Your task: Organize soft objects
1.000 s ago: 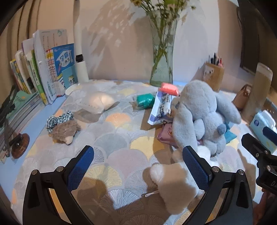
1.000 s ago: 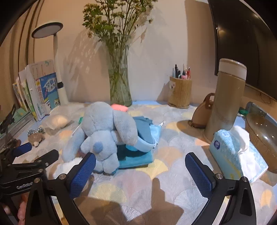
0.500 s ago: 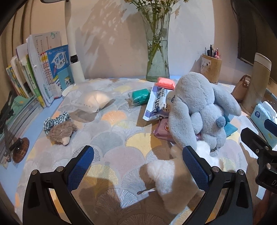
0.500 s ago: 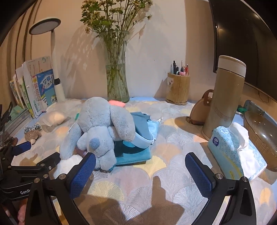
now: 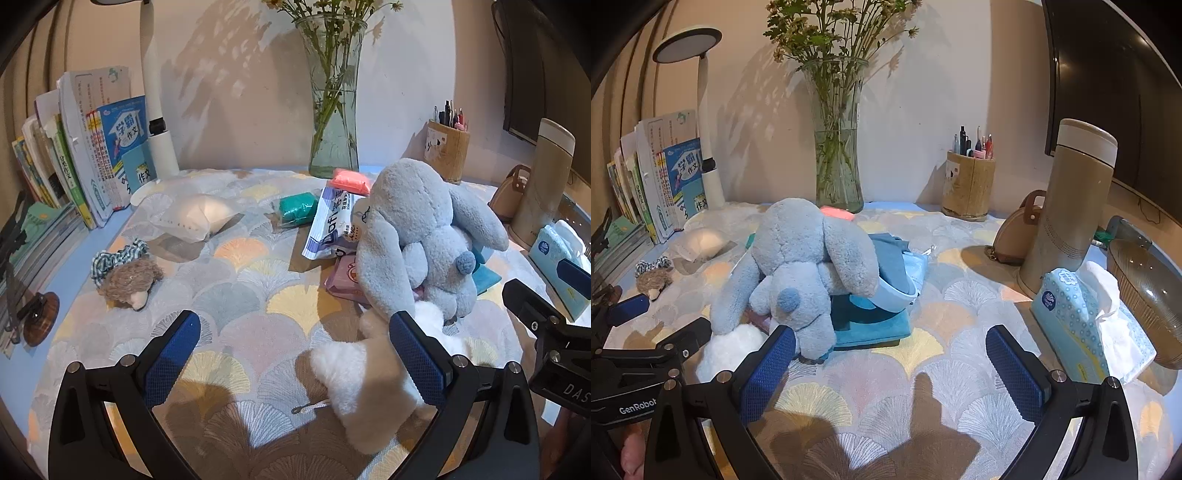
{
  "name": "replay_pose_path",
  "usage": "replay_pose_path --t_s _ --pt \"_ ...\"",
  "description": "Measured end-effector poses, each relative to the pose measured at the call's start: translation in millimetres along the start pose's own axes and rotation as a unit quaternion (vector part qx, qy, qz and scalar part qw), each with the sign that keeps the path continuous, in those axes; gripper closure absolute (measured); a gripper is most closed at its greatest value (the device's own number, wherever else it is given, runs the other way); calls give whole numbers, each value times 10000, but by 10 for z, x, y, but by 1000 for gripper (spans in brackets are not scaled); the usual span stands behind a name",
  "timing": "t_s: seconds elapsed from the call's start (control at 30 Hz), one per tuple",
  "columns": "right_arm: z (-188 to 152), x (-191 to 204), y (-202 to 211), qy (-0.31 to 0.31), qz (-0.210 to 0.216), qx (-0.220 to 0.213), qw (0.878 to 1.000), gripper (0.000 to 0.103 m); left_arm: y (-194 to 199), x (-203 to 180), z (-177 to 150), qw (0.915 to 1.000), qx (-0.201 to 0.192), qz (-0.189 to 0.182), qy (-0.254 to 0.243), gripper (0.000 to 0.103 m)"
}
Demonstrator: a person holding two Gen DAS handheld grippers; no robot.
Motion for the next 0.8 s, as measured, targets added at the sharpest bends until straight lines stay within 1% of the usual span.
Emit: replay_pose_path --t_s 0.8 --pt "-5 12 -5 31 -20 44 10000 0 -21 -10 -9 10000 43 -30 -3 1"
Point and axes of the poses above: each gripper's, at about its wrist camera, not at the fingertips, and y roughly against the way its jaws point, x to its left, z to its top, the point moved 5 cm from there along -y, roughly the way its jaws point, and after that the axes turned 13 degrees about -z, right-handed, at the moved point
